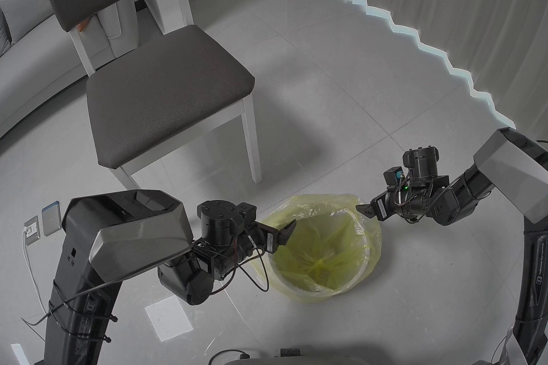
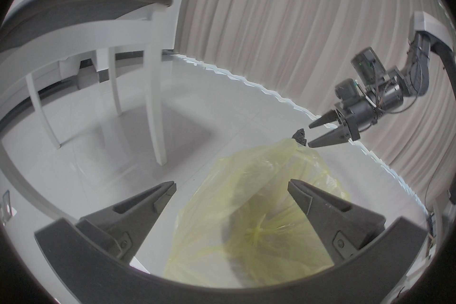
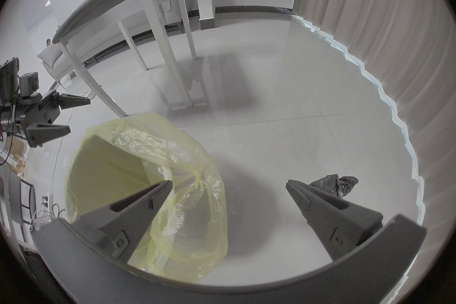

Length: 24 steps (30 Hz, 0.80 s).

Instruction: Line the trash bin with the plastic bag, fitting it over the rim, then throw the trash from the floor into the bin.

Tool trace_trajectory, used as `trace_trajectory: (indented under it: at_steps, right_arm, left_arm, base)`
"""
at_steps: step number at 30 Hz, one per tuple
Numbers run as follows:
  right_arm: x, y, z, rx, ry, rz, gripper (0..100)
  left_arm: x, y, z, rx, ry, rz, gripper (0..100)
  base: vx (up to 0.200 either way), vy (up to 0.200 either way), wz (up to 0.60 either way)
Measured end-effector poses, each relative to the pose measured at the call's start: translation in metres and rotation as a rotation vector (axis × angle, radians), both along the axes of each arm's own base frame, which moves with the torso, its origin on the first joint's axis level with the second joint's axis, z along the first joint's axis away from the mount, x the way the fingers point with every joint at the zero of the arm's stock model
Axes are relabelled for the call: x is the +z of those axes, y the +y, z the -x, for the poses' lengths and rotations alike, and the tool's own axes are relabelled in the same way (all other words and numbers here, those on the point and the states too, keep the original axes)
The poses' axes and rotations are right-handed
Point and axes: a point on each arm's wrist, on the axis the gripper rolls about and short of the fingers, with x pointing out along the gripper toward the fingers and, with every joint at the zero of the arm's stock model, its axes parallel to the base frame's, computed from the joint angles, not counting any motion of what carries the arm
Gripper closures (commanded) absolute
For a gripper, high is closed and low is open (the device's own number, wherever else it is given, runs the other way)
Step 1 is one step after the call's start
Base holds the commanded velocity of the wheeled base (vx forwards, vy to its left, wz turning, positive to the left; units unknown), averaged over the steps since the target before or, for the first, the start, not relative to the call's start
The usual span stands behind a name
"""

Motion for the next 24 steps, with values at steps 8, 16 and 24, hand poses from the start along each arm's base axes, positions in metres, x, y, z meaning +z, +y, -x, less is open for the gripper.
trace_trajectory:
  at_steps: [8,16,24]
  right_arm:
    - [0.012,-0.009,0.005,-0.018,-0.018,-0.002,0]
    - [0.023,-0.018,0.016,-0.033,-0.025,-0.005,0]
    - [0.032,-0.023,0.025,-0.033,-0.027,-0.010,0]
  left_arm:
    - [0.002,-0.023,-0.006,-0.051,-0.017,-0.048,0]
    - [-0.001,-0.038,-0.024,-0.067,-0.012,-0.101,0]
    - [-0.004,-0.048,-0.039,-0.059,-0.044,-0.157,0]
  base:
    - [0.000,0.000,0.00]
    - [0.000,0.000,0.00]
    - [0.000,0.000,0.00]
